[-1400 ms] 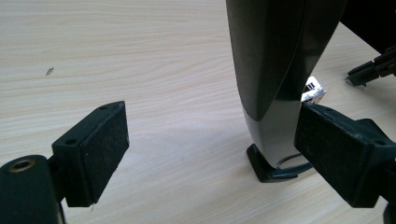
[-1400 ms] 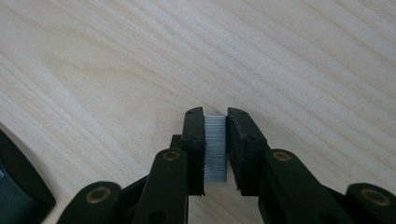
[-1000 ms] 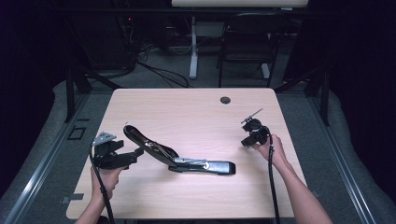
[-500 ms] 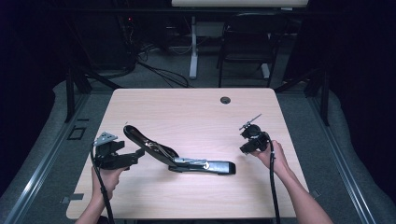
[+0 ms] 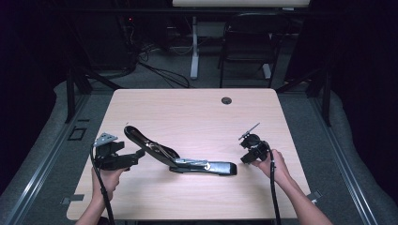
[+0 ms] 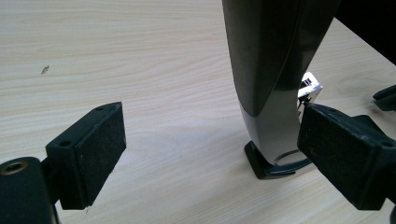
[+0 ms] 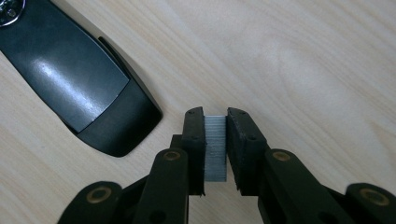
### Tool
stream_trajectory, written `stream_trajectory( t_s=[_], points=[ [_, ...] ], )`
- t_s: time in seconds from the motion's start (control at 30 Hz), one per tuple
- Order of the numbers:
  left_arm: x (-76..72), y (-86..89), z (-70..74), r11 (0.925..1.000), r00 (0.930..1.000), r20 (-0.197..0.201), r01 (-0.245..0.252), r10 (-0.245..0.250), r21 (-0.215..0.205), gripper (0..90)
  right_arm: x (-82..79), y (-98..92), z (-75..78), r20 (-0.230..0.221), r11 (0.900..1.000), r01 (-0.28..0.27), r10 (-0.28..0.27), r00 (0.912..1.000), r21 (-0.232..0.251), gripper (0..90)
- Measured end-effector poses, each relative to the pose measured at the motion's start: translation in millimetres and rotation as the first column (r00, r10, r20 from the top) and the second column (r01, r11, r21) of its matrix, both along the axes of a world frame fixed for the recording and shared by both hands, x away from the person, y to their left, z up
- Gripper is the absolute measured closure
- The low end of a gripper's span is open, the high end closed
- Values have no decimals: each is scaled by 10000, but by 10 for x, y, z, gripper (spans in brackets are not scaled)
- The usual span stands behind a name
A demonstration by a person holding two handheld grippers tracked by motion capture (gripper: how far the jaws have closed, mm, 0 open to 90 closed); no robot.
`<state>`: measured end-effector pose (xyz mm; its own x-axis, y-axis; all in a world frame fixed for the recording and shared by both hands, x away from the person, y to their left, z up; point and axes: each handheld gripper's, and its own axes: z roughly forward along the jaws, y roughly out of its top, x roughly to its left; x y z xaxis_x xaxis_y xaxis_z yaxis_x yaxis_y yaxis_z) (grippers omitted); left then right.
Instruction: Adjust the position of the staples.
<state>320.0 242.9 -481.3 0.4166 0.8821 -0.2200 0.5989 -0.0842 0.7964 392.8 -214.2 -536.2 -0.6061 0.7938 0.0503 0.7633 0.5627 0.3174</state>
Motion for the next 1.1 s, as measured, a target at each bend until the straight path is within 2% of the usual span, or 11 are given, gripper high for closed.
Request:
stream_trajectory(
  t_s=[0.1, 0.13, 0.17, 0.2, 0.27, 0.33, 0.63, 0.77, 0.87, 0.9, 1.1],
  points=[
    [0, -8, 0, 10000, 10000, 24, -30, 30, 29, 80, -1, 18, -15, -195, 9988, -270, 262, 9995, -408, 779],
    [-1, -7, 2, 10000, 10000, 13, -10, 10, 33, 79, -17, 43, -48, -124, 9998, -70, 68, 9999, -204, 778],
    [-2, -5, 3, 10000, 10000, -6, 0, 0, 41, 79, -16, 50, -53, -184, 9988, -178, 169, 9997, -447, 778],
    [-1, -6, 2, 10000, 10000, 13, -17, 17, 20, 79, -30, 69, -79, -92, 9994, -16, 13, 10000, -338, 778],
    [2, -5, 0, 10000, 10000, 8, -12, 12, 13, 79, -21, 69, -63, -168, 9980, -217, 207, 9996, -596, 777],
    [5, -9, -3, 10000, 10000, -11, 2, -2, 9, 79, -18, 61, -52, -217, 9988, -140, 131, 9997, -459, 768],
    [15, -24, -11, 9999, 9999, -26, 107, -107, 52, 77, 20, 61, -23, -433, 9973, -245, 215, 9988, -695, 757],
    [20, -25, -13, 9998, 9997, -142, 191, -190, 84, 76, 29, 92, -26, -340, 9977, -128, 105, 9994, -670, 777],
    [24, -29, -20, 9998, 9996, -173, 204, -203, 65, 76, 64, 91, -1, -848, 9907, -619, 518, 9950, -1208, 777],
    [25, -32, -23, 9998, 9997, -159, 202, -201, 57, 76, 53, 97, -26, -704, 9933, -422, 347, 9969, -1074, 777],
    [18, -28, -14, 9997, 9996, -203, 213, -212, 71, 74, 53, 103, -5, -585, 9926, -461, 397, 9975, -1120, 782]
  ],
)
